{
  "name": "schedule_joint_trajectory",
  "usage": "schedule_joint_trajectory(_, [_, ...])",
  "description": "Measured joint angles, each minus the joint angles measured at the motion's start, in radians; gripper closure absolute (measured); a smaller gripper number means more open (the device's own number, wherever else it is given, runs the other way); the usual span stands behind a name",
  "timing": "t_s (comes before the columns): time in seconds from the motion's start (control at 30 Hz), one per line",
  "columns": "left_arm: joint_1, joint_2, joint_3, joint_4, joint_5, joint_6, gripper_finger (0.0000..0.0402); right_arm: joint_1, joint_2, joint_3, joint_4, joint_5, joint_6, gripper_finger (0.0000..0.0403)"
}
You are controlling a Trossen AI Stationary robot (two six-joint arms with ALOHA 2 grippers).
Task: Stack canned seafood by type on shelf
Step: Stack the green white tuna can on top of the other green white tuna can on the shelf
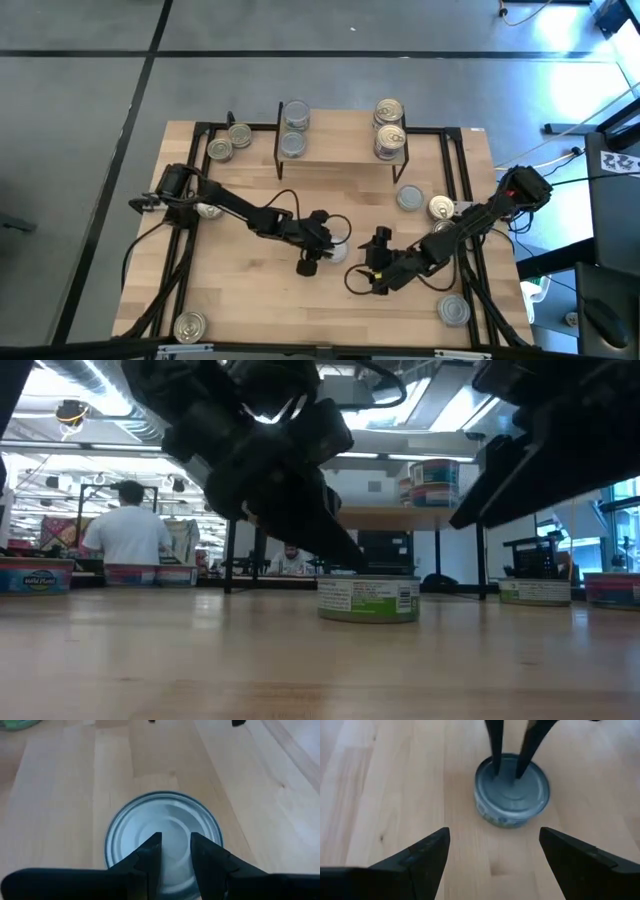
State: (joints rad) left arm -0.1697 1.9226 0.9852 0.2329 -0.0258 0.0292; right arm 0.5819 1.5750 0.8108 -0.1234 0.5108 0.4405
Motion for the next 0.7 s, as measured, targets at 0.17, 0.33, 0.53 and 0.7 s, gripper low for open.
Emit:
schedule_joint_trajectory(0.17, [0.018,0.018,-0.076,0.138,0.007,-0.027,0.0302,0.000,0.024,0.000,0.013,-0.016,-0.003,0.0088])
schedule_joint_trajectory(0.33, [0.034,0.030,-0.176,0.344,0.036,-0.059,0.0302,0.000,0.076,0.001,0.132,-0.008,-0.104,0.0088])
schedule_joint_trajectory(0.53, [0.068,0.061,-0.270,0.550,0.057,-0.137,0.0302,-0.014,0.162,0.002,0.276,0.050,-0.336,0.0088])
schedule_joint_trajectory(0.7, [0.088,0.103,-0.299,0.660,0.085,-0.221,0.0302,-0.036,0.204,0.020,0.281,0.135,-0.495,0.0088])
